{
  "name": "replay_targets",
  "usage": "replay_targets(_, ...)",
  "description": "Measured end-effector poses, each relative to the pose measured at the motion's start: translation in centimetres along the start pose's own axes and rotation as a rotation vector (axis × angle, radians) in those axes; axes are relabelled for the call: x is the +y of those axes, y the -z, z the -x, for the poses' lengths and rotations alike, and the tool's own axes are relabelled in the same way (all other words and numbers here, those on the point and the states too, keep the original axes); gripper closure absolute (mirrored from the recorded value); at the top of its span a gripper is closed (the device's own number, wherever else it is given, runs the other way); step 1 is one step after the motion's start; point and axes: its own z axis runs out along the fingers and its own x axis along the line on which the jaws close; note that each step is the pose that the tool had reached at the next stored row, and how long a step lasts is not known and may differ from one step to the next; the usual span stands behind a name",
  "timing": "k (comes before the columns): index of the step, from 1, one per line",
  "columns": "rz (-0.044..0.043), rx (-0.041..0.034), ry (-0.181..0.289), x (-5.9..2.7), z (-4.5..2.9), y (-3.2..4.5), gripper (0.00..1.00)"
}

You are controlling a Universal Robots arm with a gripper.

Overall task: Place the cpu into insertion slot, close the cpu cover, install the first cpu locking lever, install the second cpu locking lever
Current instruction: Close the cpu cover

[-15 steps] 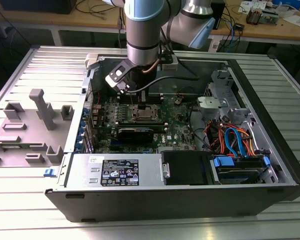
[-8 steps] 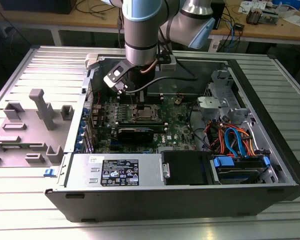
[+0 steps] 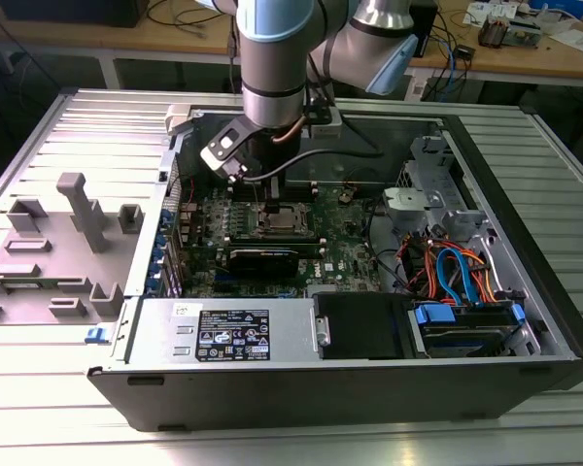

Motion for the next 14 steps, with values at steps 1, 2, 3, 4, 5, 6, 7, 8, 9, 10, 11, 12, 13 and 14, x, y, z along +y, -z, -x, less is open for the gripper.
replay_targets(1,0.0,0.0,0.0,-0.03,0.0,-0.02,0.89)
replay_targets(2,0.0001,0.0001,0.0,-0.07,0.0,-0.05,0.89)
replay_targets(3,0.0,0.0001,0.0,-0.11,-0.01,-0.09,0.89)
replay_targets(4,0.0,0.0,0.0,-0.15,-0.01,-0.13,0.89)
replay_targets(5,0.0,0.0,0.0,-0.2,-0.01,-0.17,0.89)
replay_targets(6,0.0,0.0,0.0,-0.3,-0.01,-0.25,0.89)
replay_targets(7,0.0,0.0001,0.001,-0.35,-0.01,-0.3,0.89)
replay_targets(8,0.0,0.0001,0.001,-0.4,-0.02,-0.36,0.89)
replay_targets(9,0.0001,0.0001,0.001,-0.45,-0.02,-0.42,0.89)
replay_targets(10,0.0001,0.0001,0.001,-0.48,-0.02,-0.49,0.89)
replay_targets(11,0.0,0.0001,0.001,-0.51,-0.02,-0.55,0.89)
replay_targets(12,0.0001,0.0,0.001,-0.53,-0.02,-0.62,0.89)
replay_targets(13,0.0,0.0001,0.001,-0.56,-0.02,-0.69,0.89)
replay_targets(14,0.0,0.0001,0.001,-0.58,-0.02,-0.78,0.89)
